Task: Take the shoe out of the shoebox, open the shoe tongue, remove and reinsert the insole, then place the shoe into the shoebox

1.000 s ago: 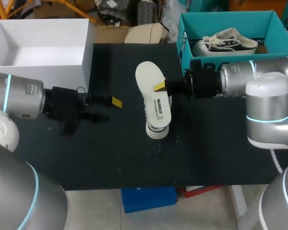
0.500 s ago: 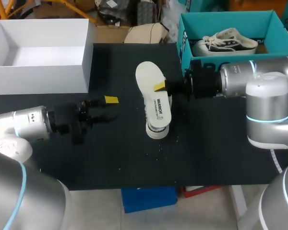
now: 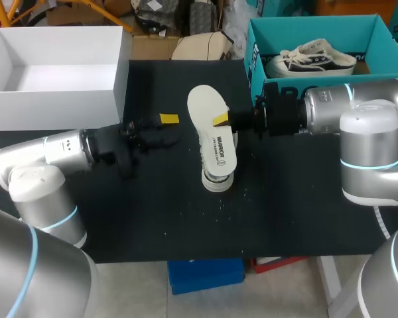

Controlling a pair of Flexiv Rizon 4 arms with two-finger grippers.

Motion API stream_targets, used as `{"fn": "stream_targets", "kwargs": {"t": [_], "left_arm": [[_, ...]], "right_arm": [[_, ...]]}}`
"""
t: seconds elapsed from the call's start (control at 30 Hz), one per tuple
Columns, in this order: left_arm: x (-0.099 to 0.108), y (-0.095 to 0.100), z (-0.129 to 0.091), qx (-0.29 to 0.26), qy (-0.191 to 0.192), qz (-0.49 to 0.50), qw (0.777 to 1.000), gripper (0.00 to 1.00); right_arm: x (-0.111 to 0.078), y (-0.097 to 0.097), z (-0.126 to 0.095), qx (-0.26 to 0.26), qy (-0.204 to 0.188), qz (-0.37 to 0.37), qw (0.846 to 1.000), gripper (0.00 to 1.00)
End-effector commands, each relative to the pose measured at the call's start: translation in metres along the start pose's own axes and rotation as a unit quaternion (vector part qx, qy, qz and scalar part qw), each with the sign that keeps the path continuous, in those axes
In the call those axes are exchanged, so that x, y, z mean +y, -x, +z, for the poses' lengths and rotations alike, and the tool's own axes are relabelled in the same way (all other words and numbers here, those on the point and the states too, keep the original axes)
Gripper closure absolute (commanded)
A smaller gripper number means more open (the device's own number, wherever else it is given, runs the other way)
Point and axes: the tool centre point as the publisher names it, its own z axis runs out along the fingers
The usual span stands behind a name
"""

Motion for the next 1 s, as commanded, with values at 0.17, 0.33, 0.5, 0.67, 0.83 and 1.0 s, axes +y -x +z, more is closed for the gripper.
{"fn": "stream_targets", "kwargs": {"t": [0.17,0.33,0.5,0.67,0.83,1.0], "left_arm": [[0.014,0.001,0.028,-0.004,-0.016,0.006,1.0,0.15],[0.001,0.001,0.038,-0.011,-0.031,0.004,0.999,0.22],[-0.012,-0.002,0.043,-0.013,-0.039,-0.002,0.999,0.29],[-0.019,0.001,0.05,-0.017,-0.051,-0.005,0.999,0.49],[-0.026,0.006,0.058,-0.02,-0.067,-0.004,0.998,0.49],[-0.036,0.01,0.06,-0.021,-0.077,-0.005,0.997,0.5]], "right_arm": [[0.0,0.0,0.001,0.0,0.001,0.0,1.0,1.0],[0.0,0.0,0.001,0.0,0.001,0.0,1.0,1.0],[0.0,0.0,0.001,0.0,0.001,0.0,1.0,1.0],[0.0,0.0,0.001,0.0,0.001,0.0,1.0,1.0],[0.0,0.0,0.001,0.0,0.001,0.0,1.0,1.0],[0.0,0.0,0.001,0.0,0.001,0.0,1.0,1.0]]}}
